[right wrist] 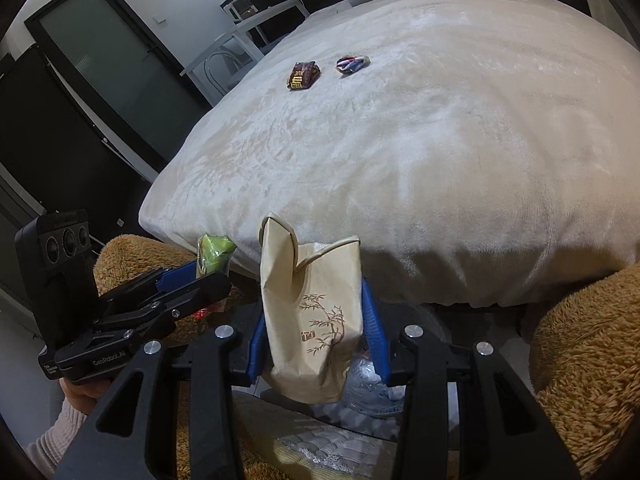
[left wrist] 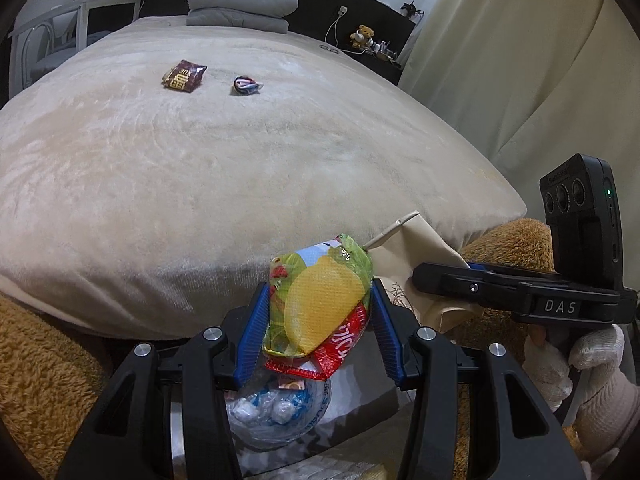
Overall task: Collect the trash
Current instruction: 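Carry the paper bag and snack wrapper down toward the floor bag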
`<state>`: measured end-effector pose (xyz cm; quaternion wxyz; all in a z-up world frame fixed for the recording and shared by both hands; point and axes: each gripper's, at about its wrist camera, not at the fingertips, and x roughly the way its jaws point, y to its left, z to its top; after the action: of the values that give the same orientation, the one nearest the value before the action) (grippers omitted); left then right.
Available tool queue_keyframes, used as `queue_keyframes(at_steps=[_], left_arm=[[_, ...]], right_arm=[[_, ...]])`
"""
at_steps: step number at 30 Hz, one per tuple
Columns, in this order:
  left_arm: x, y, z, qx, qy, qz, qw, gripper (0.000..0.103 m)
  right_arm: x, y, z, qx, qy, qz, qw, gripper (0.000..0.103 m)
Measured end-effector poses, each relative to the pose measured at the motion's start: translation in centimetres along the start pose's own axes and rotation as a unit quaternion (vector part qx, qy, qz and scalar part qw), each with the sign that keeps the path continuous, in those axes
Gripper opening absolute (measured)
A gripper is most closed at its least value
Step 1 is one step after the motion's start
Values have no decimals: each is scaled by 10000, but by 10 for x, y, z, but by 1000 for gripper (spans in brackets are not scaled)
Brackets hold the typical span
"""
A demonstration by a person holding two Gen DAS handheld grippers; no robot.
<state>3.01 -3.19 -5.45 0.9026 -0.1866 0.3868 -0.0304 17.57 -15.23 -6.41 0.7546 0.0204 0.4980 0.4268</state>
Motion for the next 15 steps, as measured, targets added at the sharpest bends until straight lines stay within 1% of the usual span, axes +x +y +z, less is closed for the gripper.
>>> queue_keyframes(at_steps=[2,6,13,15], left_arm=[[5,4,-4,-144,139,-49,9998,48],[20,9,-13,-409,491,-178,9978,48],[47,18,-26,-693,1107,26,9914,48],[54,22,-27,-806,1270,23,9886,48]], right_arm=[[4,-3,-1,85,119,-12,9999,42],[19,-8,-6,212,456,-172,9986,42],[43,-20,-11,482,942,-420,9935,42],[48,-23,-12,531,1085,-478,9915,42]])
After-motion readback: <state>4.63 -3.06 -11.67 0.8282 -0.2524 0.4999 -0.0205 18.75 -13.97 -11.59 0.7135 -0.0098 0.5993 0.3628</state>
